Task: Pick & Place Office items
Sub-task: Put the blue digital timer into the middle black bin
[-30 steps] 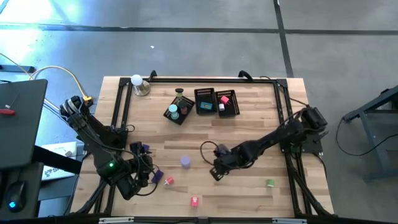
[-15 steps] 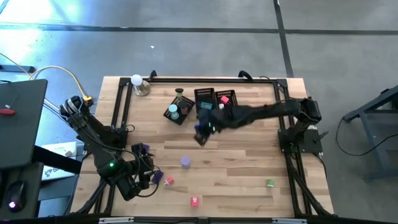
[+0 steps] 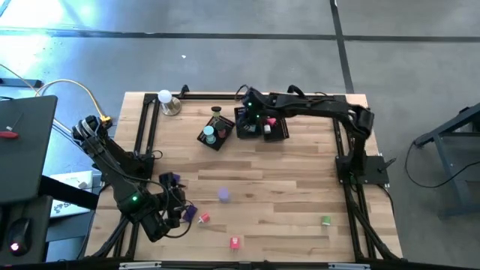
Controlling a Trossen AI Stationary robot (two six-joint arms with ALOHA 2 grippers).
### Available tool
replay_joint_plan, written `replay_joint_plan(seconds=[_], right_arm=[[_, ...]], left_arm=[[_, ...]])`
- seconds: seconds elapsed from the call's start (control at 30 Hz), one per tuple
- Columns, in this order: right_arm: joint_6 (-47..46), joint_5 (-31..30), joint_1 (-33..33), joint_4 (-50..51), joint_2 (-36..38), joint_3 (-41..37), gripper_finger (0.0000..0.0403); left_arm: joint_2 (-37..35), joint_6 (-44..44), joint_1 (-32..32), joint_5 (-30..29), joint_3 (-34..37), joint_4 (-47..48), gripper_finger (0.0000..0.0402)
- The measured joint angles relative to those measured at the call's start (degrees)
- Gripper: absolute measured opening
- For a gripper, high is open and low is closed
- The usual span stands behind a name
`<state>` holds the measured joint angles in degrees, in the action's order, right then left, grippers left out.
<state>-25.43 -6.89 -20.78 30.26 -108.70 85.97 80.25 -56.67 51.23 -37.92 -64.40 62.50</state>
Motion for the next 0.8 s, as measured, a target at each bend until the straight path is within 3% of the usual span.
replay_joint_plan(seconds=[0.3, 0.4, 0.8], right_arm=[[0.25, 3.07, -2.62, -2.00, -7.95, -0.02, 0.0047], [1.18, 5.49, -3.00, -2.63, -8.10, -0.04, 0.0065], [-0.26, 5.42, -2.97, -5.55, -7.91, 0.00, 0.0126]], left_arm=[[0.00, -1.27, -0.86, -1.30, 0.00, 0.02, 0.0321], [0.00, -3.61, -0.86, -0.90, 0.00, 0.01, 0.0321], [0.00, -11.07, 1.16, 0.09, 0.00, -0.04, 0.0321]])
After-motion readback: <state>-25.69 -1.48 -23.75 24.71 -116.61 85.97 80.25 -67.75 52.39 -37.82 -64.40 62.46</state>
